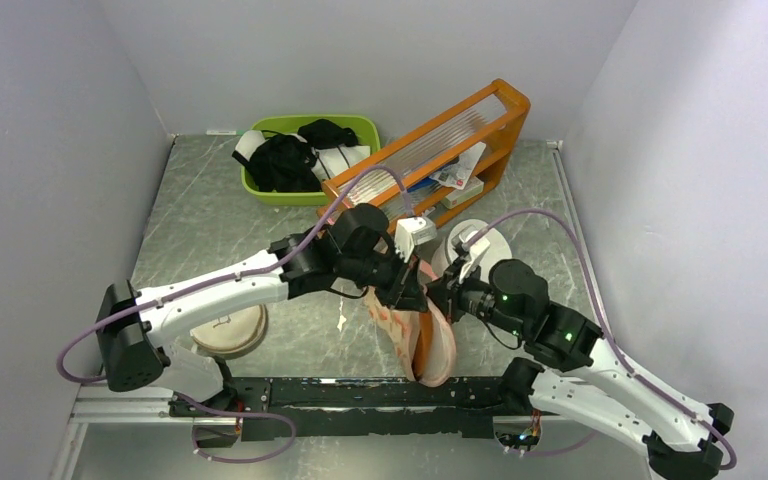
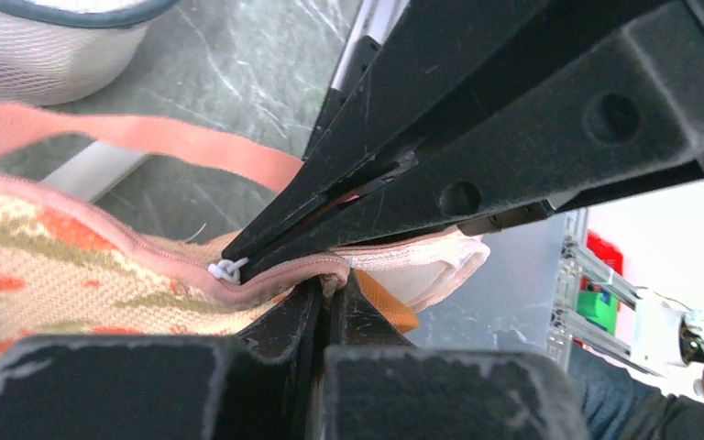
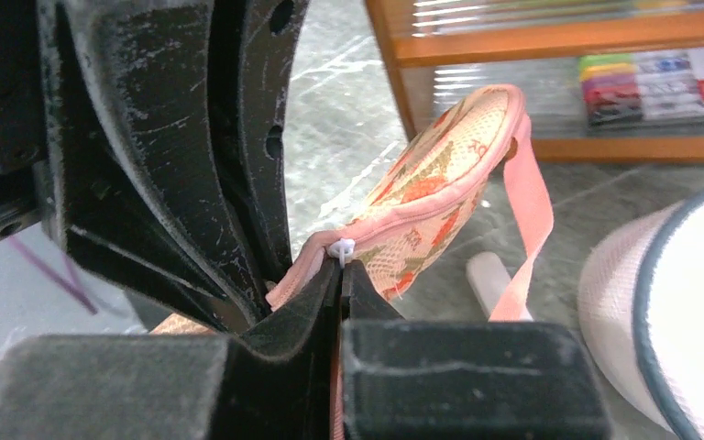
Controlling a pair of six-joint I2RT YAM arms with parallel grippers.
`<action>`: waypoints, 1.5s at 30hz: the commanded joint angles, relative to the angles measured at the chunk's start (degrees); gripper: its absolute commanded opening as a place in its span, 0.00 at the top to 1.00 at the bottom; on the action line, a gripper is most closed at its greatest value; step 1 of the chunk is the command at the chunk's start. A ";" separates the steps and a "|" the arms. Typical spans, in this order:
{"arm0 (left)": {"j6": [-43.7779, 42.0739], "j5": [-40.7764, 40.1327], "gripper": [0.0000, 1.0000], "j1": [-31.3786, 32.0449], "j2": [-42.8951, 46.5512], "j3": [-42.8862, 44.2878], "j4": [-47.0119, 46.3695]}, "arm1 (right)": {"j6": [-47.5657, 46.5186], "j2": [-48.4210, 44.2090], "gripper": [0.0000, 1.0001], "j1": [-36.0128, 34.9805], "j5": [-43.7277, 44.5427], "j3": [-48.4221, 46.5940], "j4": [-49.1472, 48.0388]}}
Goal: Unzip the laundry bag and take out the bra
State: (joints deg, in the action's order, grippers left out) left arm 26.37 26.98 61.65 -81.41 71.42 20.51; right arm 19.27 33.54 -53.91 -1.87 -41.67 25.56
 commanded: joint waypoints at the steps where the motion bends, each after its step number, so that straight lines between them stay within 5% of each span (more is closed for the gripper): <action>1: -3.20 -8.54 0.90 -0.47 -2.17 1.44 -4.02 | -0.58 2.51 1.00 -1.37 2.94 2.61 -6.21; 9: -2.68 -11.70 0.93 -0.48 7.74 -11.73 0.67 | 1.27 7.56 1.00 -1.41 -7.39 15.81 -30.20; 18: -0.07 -18.76 0.93 -0.54 17.87 -21.43 7.76 | -0.81 18.52 1.00 -1.35 -1.37 18.49 -36.86; 24: 1.40 -26.02 0.93 -0.54 19.86 -22.53 14.80 | 3.41 21.12 1.00 -1.28 9.88 18.94 -34.52; 34: 1.59 -39.13 0.93 -0.56 21.16 -17.74 21.09 | 7.33 12.05 1.00 -1.11 17.96 20.63 -26.30; 40: -7.92 -31.44 0.91 -0.52 21.99 -15.26 17.82 | 9.26 9.80 1.00 -1.10 10.01 25.08 -36.90; 45: -7.20 -18.35 0.64 -0.56 20.85 -18.20 11.94 | 10.00 13.34 1.00 -1.11 7.25 24.34 -37.85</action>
State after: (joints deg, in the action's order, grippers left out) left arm 20.80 -1.39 61.12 -60.38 54.46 37.01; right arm 28.38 45.65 -55.35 7.33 -17.39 -9.13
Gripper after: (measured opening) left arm 0.299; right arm 0.006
